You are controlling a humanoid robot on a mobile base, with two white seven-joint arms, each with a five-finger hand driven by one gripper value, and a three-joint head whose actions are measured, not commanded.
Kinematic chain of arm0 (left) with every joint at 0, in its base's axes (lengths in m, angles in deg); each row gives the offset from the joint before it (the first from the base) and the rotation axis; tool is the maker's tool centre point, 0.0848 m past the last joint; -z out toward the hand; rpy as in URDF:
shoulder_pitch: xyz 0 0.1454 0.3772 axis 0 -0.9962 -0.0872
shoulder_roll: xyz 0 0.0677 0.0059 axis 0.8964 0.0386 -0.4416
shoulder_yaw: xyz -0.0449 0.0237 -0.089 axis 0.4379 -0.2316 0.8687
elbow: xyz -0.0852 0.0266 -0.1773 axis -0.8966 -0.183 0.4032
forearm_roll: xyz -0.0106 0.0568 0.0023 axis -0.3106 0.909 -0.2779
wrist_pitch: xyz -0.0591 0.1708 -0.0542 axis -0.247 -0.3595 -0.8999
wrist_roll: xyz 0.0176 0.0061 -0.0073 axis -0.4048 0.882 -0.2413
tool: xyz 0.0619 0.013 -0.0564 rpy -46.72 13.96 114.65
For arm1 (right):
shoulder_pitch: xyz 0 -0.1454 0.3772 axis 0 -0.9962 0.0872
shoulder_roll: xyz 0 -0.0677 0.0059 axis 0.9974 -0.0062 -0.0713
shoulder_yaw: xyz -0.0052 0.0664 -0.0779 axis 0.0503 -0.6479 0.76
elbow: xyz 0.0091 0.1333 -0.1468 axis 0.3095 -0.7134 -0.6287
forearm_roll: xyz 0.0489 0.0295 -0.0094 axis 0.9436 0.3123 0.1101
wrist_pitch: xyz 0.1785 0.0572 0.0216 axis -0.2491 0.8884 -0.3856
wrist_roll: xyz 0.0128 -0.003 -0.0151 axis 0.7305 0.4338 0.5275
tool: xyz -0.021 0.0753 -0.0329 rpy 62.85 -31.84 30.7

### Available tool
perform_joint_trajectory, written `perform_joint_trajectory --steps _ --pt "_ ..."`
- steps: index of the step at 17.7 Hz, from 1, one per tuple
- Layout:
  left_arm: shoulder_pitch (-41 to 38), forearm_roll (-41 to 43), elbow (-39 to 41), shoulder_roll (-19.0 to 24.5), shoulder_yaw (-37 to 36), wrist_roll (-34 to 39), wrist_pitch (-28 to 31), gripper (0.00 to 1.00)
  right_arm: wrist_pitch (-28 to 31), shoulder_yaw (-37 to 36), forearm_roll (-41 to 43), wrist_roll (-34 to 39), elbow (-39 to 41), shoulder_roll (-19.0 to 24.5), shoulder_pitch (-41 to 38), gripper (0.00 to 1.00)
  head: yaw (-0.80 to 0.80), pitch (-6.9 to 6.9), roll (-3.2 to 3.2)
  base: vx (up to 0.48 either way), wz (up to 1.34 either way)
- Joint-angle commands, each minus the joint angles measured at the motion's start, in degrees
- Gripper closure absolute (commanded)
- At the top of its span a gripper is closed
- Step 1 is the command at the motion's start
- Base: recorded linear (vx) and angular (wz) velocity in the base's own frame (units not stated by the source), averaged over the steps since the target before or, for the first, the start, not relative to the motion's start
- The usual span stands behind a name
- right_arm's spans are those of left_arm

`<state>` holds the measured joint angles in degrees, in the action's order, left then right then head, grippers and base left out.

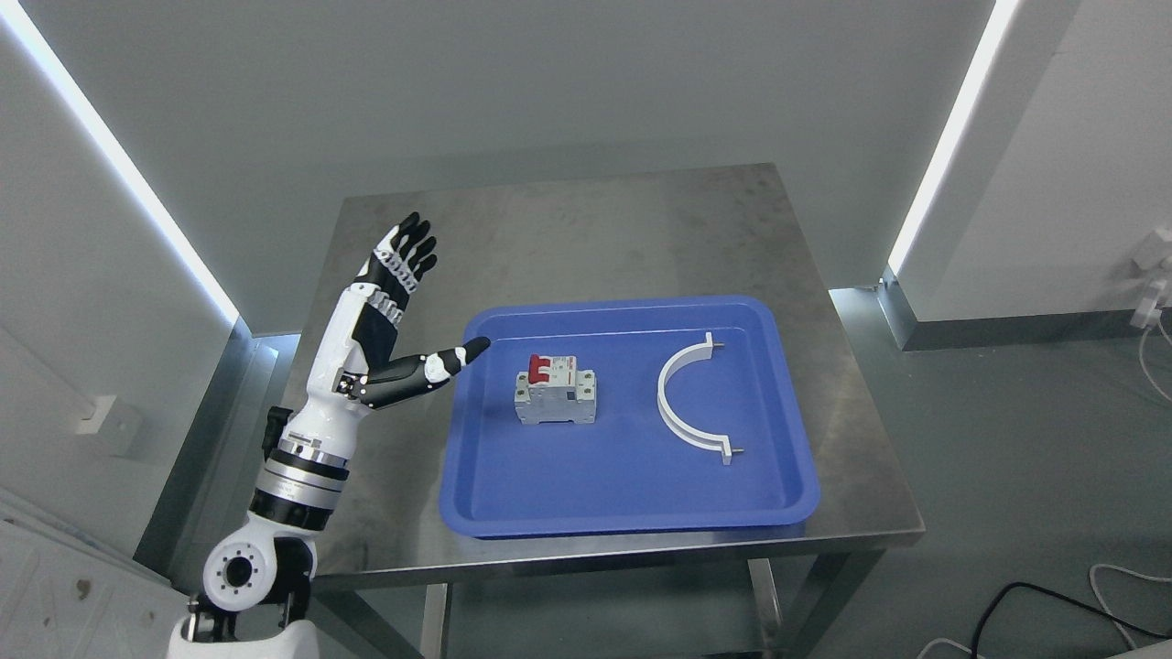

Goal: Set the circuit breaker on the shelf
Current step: 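Reach the left hand toward the grey circuit breaker in the blue tray, then close the left hand around the circuit breaker and lift it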

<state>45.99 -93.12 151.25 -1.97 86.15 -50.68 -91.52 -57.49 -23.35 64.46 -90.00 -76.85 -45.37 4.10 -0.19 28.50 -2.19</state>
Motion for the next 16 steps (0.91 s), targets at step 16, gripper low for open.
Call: perform_joint_trajectory --steps 16 --pt "15.0 22.3 -1.6 15.2 -18.6 -17.8 16.7 0.10 -1.8 0.0 0.1 0.0 0.0 -1.0 -1.0 0.00 0.00 0.00 0.00 0.000 0.00"
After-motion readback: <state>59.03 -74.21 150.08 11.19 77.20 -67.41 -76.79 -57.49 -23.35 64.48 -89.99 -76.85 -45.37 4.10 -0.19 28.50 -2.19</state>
